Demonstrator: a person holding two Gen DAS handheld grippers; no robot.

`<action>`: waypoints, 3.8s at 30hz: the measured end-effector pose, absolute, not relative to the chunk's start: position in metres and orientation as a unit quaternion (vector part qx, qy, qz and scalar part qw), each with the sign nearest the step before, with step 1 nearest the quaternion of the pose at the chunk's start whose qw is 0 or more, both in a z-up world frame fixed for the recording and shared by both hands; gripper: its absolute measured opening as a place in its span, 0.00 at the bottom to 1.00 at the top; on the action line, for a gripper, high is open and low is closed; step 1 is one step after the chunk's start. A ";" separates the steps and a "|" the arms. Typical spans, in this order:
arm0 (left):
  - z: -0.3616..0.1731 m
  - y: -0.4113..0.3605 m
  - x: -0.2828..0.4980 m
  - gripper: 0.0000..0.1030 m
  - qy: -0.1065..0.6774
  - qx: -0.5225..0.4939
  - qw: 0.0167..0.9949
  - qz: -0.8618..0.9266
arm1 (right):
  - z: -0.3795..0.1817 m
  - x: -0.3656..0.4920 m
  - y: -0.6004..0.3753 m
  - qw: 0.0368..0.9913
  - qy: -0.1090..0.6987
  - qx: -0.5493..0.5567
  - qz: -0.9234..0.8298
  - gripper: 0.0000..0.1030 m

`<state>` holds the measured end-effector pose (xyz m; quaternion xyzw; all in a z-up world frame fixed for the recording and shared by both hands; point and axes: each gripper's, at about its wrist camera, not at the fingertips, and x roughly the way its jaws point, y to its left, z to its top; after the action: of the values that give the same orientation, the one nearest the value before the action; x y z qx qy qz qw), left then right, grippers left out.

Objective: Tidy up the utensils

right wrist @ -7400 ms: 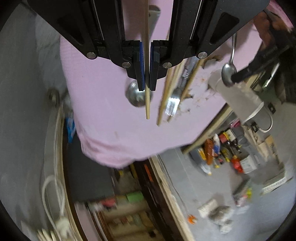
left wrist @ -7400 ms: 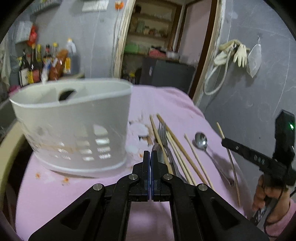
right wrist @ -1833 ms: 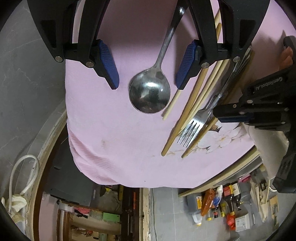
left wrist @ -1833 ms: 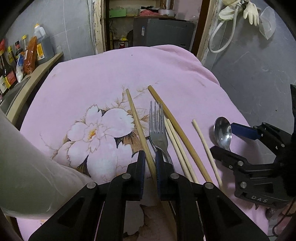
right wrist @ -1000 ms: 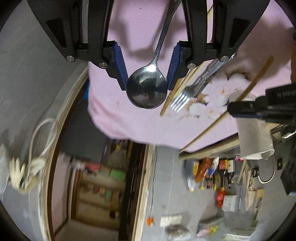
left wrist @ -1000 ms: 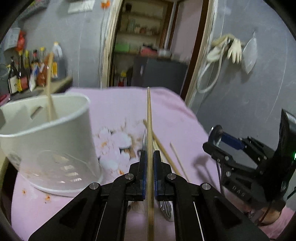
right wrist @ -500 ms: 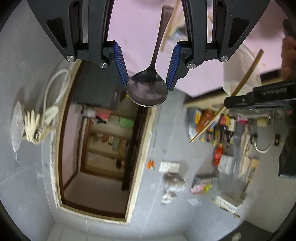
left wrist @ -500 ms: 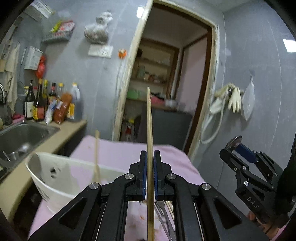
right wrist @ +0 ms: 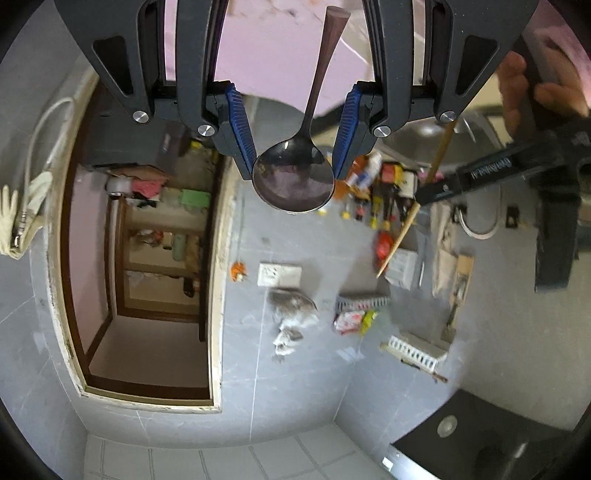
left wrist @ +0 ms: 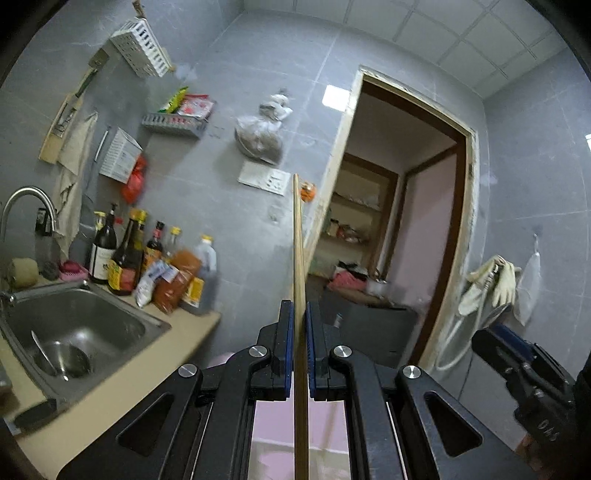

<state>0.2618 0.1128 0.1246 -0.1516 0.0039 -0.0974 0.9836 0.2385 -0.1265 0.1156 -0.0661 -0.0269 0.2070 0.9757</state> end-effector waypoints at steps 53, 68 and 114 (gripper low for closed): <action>0.031 0.105 0.273 0.07 0.114 -0.132 0.983 -0.055 | 0.021 0.274 -0.092 0.976 0.085 -0.027 0.196 0.46; 0.060 0.100 0.250 0.46 0.085 -0.135 0.984 -0.079 | 0.055 0.256 -0.130 0.982 0.030 0.031 0.182 0.75; -0.009 -0.097 0.233 0.42 0.306 0.046 0.912 -0.270 | -0.001 0.255 -0.300 0.957 0.252 0.019 0.141 0.49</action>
<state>0.2329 -0.0970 -0.0092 0.0457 0.3058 -0.2703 0.9118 0.2549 -0.3003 -0.0008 0.0187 0.2515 0.1407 0.9574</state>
